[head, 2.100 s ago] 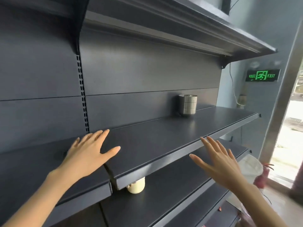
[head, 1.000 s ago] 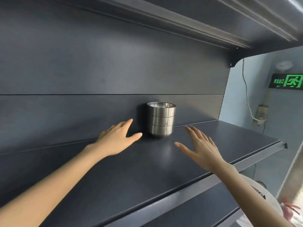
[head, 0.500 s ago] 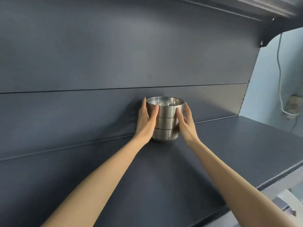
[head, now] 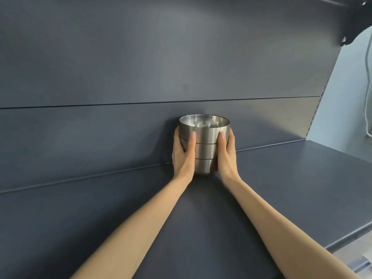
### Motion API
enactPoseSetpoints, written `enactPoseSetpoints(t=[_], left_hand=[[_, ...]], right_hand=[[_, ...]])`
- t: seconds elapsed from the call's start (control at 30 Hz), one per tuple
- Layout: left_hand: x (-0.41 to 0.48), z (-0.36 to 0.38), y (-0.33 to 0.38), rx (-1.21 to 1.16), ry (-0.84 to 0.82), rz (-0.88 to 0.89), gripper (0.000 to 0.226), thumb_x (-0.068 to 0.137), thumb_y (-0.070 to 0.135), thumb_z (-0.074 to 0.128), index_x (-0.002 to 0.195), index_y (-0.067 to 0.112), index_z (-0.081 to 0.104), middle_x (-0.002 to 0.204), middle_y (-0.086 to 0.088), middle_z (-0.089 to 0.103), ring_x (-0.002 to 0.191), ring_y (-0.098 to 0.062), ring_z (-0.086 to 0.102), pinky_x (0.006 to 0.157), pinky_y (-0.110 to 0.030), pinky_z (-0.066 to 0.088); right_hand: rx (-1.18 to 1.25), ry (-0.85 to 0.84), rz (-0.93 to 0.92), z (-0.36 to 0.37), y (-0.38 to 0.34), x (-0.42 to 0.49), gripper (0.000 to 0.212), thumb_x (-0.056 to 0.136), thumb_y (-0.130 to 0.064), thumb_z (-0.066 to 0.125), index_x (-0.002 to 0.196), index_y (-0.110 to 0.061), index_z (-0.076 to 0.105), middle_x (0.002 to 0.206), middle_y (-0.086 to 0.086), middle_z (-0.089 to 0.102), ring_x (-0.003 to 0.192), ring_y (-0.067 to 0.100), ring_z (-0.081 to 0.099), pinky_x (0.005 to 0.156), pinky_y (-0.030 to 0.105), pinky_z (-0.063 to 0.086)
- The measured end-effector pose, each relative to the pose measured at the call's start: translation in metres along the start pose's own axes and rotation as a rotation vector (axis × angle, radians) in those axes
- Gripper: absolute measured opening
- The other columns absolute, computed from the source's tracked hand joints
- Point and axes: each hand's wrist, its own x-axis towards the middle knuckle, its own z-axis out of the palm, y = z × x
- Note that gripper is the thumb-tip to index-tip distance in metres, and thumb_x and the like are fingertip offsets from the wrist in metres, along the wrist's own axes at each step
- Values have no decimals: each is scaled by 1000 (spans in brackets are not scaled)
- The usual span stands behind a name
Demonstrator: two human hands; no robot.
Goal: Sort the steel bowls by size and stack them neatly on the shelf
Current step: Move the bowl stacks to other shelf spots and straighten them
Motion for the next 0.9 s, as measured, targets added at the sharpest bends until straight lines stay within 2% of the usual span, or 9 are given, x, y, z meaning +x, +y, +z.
enactPoseSetpoints(t=[0.1,0.17,0.27,0.33,0.47,0.6,0.7,0.8,0.9], left_hand=[[-3,-2,2,16,-9,0,91,68,80,39,148,38,26,148,18,39,133,0,36,112,-26,29],[-5,-5,7,36,-11,5,92,68,80,38,149,37,25,149,17,38,136,-5,35,114,-31,28],[-6,-16,21,66,-21,17,95,68,81,38,150,36,23,151,14,36,138,-8,34,116,-36,28],[-8,-26,33,75,-24,25,88,75,78,42,150,35,22,151,13,36,138,-9,34,116,-37,28],[-18,-54,54,58,2,55,64,94,54,45,150,31,24,143,18,40,130,-3,39,110,-26,30],[-37,-91,73,79,22,74,59,94,53,44,147,33,28,136,22,45,121,1,44,103,-23,33],[-52,-119,83,89,42,79,58,95,54,42,147,32,29,135,21,47,119,1,45,101,-22,33],[-66,-147,90,87,78,72,58,94,58,42,146,33,33,138,17,49,126,-4,46,110,-32,34],[-79,-181,99,87,108,84,60,90,63,45,142,35,38,134,18,54,124,-3,49,110,-35,37]], right_hand=[[-6,2,-1,0,-2,-1,59,93,-56,40,145,-28,33,140,-11,48,127,4,46,106,26,37],[-1,-2,-4,2,-8,-5,54,96,-51,38,144,-27,35,139,-12,49,125,2,46,102,22,36],[17,-18,-15,8,-22,-12,55,97,-51,36,146,-26,32,142,-13,45,127,1,43,102,19,33],[31,-46,-19,13,-33,-18,57,96,-53,35,146,-27,30,143,-13,44,129,2,41,104,21,32],[36,-121,-50,29,-56,-36,55,97,-52,34,146,-27,29,142,-16,44,129,-1,41,103,19,31],[48,-194,-66,49,-74,-65,54,98,-52,35,146,-28,29,141,-19,45,125,-7,42,100,15,33],[68,-221,-60,68,-86,-92,50,98,-50,35,142,-28,33,132,-21,51,113,-17,47,87,6,39],[85,-169,-45,94,-94,-121,56,94,-60,36,142,-31,33,133,-19,52,121,-4,48,98,20,38],[93,-125,-25,125,-101,-149,73,81,-75,36,143,-36,30,139,-19,48,129,5,44,110,36,36]])
